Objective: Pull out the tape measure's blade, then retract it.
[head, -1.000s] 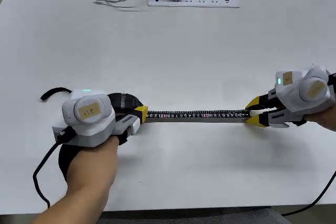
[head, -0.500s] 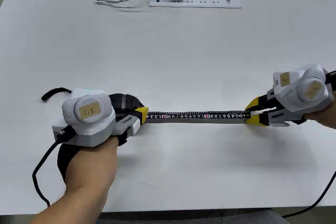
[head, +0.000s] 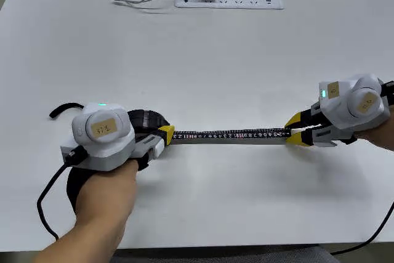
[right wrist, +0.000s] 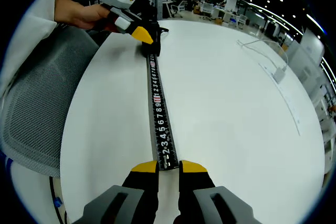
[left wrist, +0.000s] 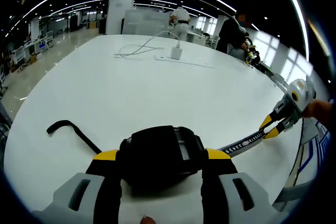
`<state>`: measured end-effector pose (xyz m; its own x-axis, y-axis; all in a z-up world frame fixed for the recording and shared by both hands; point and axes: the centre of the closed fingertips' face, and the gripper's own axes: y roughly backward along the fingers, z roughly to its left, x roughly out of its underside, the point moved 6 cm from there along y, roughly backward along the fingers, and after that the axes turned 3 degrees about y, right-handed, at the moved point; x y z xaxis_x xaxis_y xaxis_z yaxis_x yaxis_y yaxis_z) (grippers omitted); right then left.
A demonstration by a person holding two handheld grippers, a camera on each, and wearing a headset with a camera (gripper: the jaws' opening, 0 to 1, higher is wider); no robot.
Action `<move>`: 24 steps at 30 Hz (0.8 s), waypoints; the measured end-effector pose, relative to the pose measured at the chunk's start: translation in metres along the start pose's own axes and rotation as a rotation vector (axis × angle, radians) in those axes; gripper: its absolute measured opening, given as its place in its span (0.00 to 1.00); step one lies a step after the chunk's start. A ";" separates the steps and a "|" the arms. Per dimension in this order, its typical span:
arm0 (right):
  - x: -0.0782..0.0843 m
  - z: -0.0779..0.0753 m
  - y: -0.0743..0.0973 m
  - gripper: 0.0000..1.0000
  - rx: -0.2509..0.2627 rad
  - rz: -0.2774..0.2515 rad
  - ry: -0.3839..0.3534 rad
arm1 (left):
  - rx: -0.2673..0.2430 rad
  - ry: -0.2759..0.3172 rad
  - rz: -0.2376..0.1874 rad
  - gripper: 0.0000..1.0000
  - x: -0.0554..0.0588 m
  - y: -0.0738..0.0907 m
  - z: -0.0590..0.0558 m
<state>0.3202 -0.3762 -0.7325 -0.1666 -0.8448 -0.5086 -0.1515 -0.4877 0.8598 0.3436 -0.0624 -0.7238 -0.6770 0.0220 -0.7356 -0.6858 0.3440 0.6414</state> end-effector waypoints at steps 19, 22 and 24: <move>-0.023 -0.003 -0.012 0.10 -0.010 -0.038 0.006 | 0.028 0.045 -0.006 0.57 -0.001 0.005 0.001; -0.025 -0.003 -0.013 0.10 -0.013 -0.041 0.009 | 0.030 0.049 -0.008 0.57 -0.001 0.005 0.001; -0.027 -0.003 -0.014 0.10 -0.015 -0.043 0.010 | 0.031 0.048 -0.008 0.57 -0.001 0.004 0.001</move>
<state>0.3295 -0.3469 -0.7309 -0.1505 -0.8251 -0.5446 -0.1433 -0.5268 0.8378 0.3415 -0.0602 -0.7206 -0.6841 -0.0253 -0.7289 -0.6830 0.3729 0.6281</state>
